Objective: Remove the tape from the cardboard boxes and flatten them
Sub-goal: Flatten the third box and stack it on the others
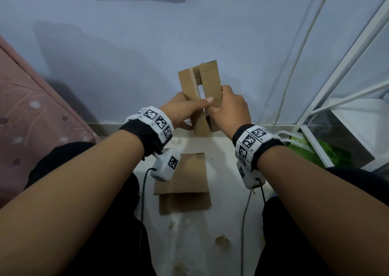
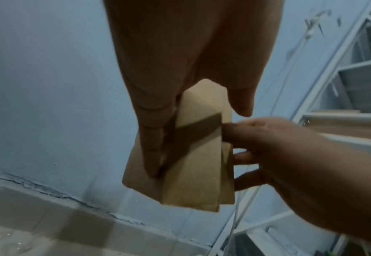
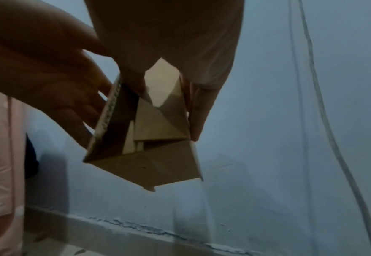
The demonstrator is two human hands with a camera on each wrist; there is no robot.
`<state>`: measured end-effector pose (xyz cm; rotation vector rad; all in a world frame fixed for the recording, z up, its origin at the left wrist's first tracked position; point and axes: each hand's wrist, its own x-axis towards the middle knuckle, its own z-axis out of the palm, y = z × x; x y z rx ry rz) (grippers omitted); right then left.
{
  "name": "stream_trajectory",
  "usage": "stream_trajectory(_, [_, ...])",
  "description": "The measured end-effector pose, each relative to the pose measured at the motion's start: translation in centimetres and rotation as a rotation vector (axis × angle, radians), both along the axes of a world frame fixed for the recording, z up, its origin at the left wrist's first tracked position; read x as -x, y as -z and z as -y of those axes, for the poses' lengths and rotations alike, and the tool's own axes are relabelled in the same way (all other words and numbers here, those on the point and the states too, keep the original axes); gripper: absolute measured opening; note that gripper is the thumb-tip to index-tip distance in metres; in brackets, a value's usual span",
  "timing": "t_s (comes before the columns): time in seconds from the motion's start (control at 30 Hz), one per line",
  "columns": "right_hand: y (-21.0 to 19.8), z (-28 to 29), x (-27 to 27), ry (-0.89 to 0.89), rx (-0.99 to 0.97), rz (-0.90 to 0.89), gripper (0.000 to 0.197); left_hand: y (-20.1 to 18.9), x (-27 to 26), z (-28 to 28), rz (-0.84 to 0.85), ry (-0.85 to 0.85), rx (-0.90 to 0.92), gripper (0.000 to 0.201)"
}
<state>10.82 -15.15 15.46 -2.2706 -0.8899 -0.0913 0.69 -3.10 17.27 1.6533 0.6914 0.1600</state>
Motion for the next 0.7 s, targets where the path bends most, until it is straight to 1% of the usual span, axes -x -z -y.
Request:
stream_trajectory(0.03, [0.1, -0.2, 0.5, -0.002, -0.009, -0.009, 0.042, 0.2, -0.1, 0.3, 0.025, -0.011, -0.048, 0.045])
stream_trajectory(0.1, [0.5, -0.5, 1.2, 0.02, -0.027, -0.03, 0.043, 0.5, -0.2, 0.3, 0.04, -0.041, -0.114, 0.035])
stream_trajectory(0.23, [0.7, -0.6, 1.6, 0.047, -0.072, -0.126, 0.042, 0.4, 0.0, 0.2, 0.036, -0.041, -0.146, 0.024])
stream_trajectory(0.33, [0.4, -0.3, 1.4, 0.022, -0.163, -0.255, 0.028, 0.1, 0.1, 0.1, 0.054, -0.05, -0.153, 0.019])
stream_trajectory(0.37, [0.3, -0.2, 1.2, 0.027, -0.208, -0.292, 0.02, 0.1, 0.1, 0.0, 0.074, -0.055, -0.146, 0.023])
stream_trajectory(0.4, [0.1, -0.2, 1.0, 0.041, -0.251, -0.319, 0.013, 0.2, 0.0, -0.1, 0.094, -0.073, -0.132, 0.035])
stream_trajectory(0.43, [0.0, -0.2, 0.9, 0.06, -0.287, -0.347, 0.013, 0.4, -0.1, -0.3, 0.103, -0.101, -0.141, 0.049])
stream_trajectory(0.47, [-0.2, -0.3, 0.8, 0.083, -0.317, -0.377, 0.017, 0.7, -0.3, -0.5, 0.096, -0.131, -0.176, 0.06])
stream_trajectory(0.5, [-0.3, -0.4, 0.8, 0.104, -0.346, -0.408, 0.019, 0.8, -0.4, -0.5, 0.094, -0.159, -0.21, 0.064])
stream_trajectory(0.53, [-0.5, -0.5, 0.7, 0.132, -0.369, -0.437, 0.018, 0.9, -0.6, -0.4, 0.105, -0.184, -0.231, 0.064])
stream_trajectory(0.57, [-0.5, -0.5, 0.7, 0.167, -0.387, -0.472, 0.017, 0.8, -0.8, -0.3, 0.133, -0.214, -0.229, 0.061])
stream_trajectory(0.6, [-0.6, -0.5, 0.6, 0.207, -0.406, -0.508, 0.017, 0.8, -0.9, -0.3, 0.165, -0.256, -0.225, 0.053])
stream_trajectory(0.67, [-0.5, -0.4, 0.3, 0.282, -0.429, -0.575, 0.017, 0.7, -1.1, -0.5, 0.218, -0.355, -0.262, 0.024])
stream_trajectory(0.7, [-0.4, -0.3, 0.1, 0.302, -0.435, -0.603, 0.015, 0.7, -1.1, -0.7, 0.242, -0.401, -0.286, 0.022])
